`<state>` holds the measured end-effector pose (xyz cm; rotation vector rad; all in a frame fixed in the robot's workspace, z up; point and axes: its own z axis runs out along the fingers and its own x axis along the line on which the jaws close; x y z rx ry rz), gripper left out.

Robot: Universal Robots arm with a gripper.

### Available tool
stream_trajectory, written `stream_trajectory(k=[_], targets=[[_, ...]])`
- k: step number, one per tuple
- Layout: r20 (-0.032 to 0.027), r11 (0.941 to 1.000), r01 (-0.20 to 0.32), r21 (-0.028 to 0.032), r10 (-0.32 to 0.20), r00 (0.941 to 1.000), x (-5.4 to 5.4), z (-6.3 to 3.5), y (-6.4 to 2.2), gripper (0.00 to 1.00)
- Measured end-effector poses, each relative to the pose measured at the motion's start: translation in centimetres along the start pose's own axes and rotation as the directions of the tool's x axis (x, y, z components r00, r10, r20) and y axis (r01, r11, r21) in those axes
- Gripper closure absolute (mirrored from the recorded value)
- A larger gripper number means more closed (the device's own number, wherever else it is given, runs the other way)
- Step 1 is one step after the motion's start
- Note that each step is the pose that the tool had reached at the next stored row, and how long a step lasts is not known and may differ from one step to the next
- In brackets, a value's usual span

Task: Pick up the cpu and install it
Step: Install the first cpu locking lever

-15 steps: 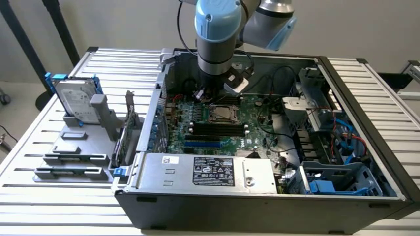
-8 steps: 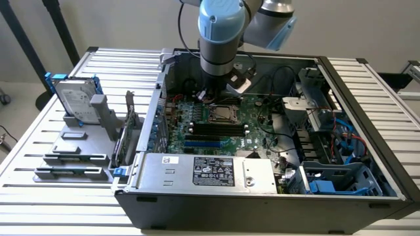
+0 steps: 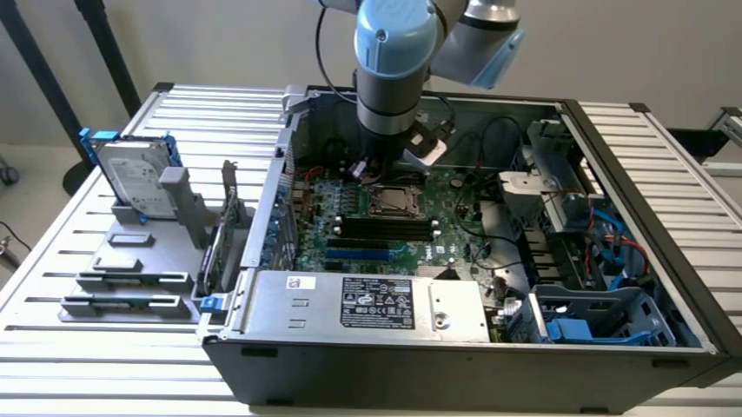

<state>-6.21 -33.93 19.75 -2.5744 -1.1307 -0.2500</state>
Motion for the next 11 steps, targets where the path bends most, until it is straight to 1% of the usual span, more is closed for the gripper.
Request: stream_trajectory(k=[11], targets=[[0.0047, 0.9999, 0.016, 0.0040, -0.016, 0.9999, 0.33, 0.24, 0.49, 0.89]])
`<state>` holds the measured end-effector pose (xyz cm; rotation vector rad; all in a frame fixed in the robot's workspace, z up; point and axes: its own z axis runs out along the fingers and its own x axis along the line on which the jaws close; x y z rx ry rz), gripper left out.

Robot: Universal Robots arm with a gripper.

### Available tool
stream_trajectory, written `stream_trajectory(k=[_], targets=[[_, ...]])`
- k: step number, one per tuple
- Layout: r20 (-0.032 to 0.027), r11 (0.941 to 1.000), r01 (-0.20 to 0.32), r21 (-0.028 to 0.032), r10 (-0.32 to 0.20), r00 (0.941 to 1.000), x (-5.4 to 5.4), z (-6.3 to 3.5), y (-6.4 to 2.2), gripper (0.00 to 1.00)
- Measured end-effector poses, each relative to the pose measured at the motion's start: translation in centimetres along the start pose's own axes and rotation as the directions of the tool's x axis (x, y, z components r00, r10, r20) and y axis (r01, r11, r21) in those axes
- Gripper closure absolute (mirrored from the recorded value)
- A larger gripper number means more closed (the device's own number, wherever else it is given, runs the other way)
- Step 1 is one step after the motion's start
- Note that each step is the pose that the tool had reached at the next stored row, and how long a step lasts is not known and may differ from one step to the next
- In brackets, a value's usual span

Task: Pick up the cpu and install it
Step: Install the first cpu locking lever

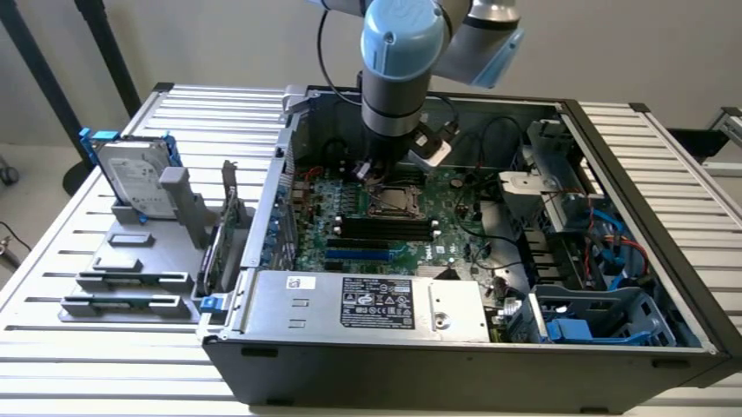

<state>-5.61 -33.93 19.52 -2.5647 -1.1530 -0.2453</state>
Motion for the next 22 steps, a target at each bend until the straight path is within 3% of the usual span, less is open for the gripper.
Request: stream_trajectory(k=[22], targets=[[0.0104, 0.9994, 0.034, 0.0081, -0.034, 0.9994, 0.65, 0.26, 0.98, 0.89]])
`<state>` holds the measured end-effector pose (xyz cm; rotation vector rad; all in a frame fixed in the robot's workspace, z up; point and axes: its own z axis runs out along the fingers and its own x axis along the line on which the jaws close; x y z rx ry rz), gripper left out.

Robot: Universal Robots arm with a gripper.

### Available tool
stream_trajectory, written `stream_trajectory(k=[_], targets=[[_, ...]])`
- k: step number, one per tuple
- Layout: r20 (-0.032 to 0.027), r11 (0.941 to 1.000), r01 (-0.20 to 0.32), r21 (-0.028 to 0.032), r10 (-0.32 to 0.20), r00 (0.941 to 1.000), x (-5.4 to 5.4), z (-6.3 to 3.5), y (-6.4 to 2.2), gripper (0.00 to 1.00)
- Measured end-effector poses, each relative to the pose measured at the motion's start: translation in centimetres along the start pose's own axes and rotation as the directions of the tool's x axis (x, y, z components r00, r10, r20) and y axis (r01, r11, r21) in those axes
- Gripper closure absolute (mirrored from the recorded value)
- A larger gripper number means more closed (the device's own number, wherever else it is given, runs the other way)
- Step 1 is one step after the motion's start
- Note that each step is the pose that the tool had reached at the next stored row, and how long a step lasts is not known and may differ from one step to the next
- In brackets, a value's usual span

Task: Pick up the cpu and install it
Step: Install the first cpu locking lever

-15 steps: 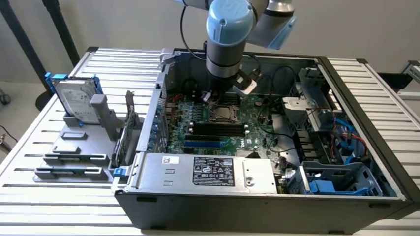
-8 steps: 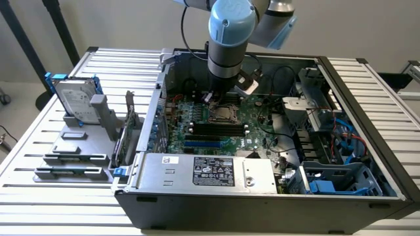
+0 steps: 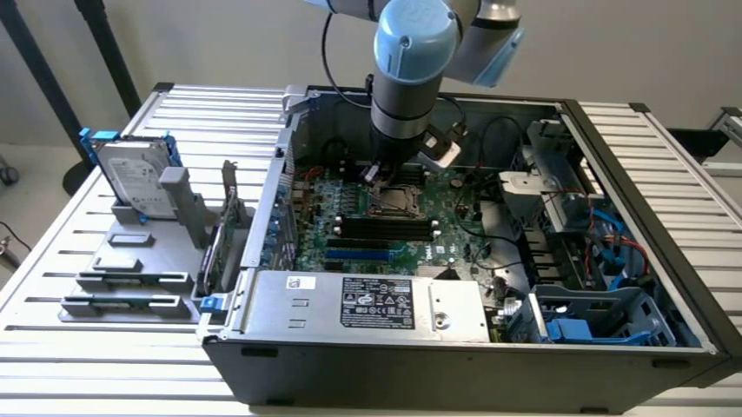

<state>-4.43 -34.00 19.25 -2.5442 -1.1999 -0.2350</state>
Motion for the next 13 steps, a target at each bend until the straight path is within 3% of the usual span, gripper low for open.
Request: stream_trajectory(k=[13], targets=[[0.0054, 0.9997, 0.023, 0.0066, -0.023, 0.9997, 0.64, 0.14, 0.97, 0.89]])
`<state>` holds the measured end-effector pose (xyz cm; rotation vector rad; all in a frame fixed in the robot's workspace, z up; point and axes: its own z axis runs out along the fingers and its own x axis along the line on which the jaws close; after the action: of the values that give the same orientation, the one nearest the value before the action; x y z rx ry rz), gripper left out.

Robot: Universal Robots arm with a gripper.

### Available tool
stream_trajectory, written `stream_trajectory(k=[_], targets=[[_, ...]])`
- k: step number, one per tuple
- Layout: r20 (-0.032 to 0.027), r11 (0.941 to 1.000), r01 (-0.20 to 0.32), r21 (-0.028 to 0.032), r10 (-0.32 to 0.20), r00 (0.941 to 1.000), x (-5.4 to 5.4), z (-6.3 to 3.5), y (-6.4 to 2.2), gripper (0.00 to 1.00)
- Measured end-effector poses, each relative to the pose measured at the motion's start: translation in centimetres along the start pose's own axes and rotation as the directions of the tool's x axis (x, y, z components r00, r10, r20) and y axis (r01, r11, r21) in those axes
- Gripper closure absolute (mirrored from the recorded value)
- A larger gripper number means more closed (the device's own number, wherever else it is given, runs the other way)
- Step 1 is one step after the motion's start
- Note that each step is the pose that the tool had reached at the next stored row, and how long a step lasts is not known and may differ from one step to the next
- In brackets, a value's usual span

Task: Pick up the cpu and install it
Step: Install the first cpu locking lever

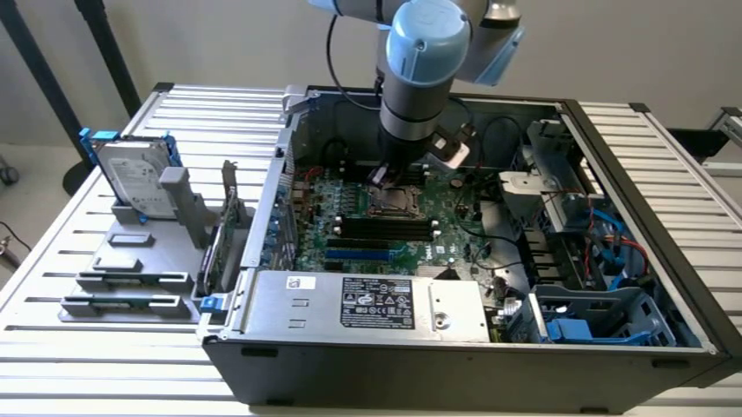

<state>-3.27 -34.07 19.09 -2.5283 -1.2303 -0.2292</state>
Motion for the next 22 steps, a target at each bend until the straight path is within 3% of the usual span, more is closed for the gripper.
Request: stream_trajectory(k=[7, 22], targets=[[0.0022, 0.9999, 0.010, 0.0031, -0.010, 0.9999, 0.52, 0.02, 0.73, 0.89], [0.0032, 0.9999, 0.014, 0.0041, -0.014, 0.9999, 0.51, -0.31, 0.85, 0.89]])
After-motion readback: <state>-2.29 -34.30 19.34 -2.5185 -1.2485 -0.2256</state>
